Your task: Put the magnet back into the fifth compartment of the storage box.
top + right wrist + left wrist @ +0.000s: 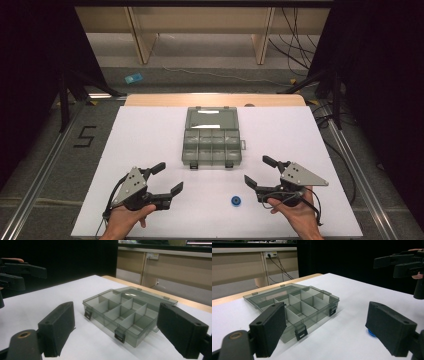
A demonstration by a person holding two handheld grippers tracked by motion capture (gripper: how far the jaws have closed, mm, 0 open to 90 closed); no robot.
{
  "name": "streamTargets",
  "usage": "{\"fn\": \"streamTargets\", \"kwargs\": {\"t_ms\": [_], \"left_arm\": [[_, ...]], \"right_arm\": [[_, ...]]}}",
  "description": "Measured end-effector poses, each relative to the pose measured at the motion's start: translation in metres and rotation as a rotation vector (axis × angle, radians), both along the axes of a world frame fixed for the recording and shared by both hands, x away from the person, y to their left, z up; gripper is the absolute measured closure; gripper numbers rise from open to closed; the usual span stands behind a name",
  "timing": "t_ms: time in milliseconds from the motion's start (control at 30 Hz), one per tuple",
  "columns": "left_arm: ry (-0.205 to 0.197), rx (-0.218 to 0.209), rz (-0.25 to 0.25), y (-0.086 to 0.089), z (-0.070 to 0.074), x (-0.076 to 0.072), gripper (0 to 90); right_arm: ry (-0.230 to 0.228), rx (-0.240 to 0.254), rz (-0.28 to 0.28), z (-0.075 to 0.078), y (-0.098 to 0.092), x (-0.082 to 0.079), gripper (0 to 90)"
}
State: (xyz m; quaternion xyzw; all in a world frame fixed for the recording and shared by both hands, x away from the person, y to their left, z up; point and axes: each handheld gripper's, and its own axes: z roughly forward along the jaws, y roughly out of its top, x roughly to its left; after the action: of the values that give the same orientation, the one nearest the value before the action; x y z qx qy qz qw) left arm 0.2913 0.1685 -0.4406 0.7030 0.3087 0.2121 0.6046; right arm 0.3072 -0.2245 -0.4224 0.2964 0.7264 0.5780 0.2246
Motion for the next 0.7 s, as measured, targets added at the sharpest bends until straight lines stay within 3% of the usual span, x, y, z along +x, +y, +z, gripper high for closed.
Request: {"fn": "streamTargets", "kwargs": {"t_ms": [233,300,400,500,600,700], "left_arm": [[0.001,0.001,-0.002,-0.0006,-0.0001,-0.0001,15.9],[0.002,0.0,-0.002,-0.0005,-0.0002,-0.0002,15.9],[0.001,0.002,-0.001,-0.0002,-0.0002,0.0001,15.9],[-0.001,0.002,-0.003,-0.0003,-0.0001,0.0,15.9],[0.001,0.001,-0.002,-0.0008,-0.0002,-0.0001,15.9],[0.001,0.0,-0.002,-0.0007,-0.0002,-0.0002,15.9]], "right_arm": [[0.011,-0.007,0.012,0.0004,0.0005,0.0,15.5],[-0.014,-0.021,0.006,0.0009,0.0,0.0011,15.5],[0.002,-0.017,0.009,0.0015,0.0013,0.0005,15.5],[-0.028,-0.015,0.01,0.0016,0.0022,0.0022,15.5],[0.0,-0.035,0.015,0.0042,0.0016,0.0005,15.6],[-0.018,-0.05,0.015,0.0044,0.0018,0.0026,15.6]]}}
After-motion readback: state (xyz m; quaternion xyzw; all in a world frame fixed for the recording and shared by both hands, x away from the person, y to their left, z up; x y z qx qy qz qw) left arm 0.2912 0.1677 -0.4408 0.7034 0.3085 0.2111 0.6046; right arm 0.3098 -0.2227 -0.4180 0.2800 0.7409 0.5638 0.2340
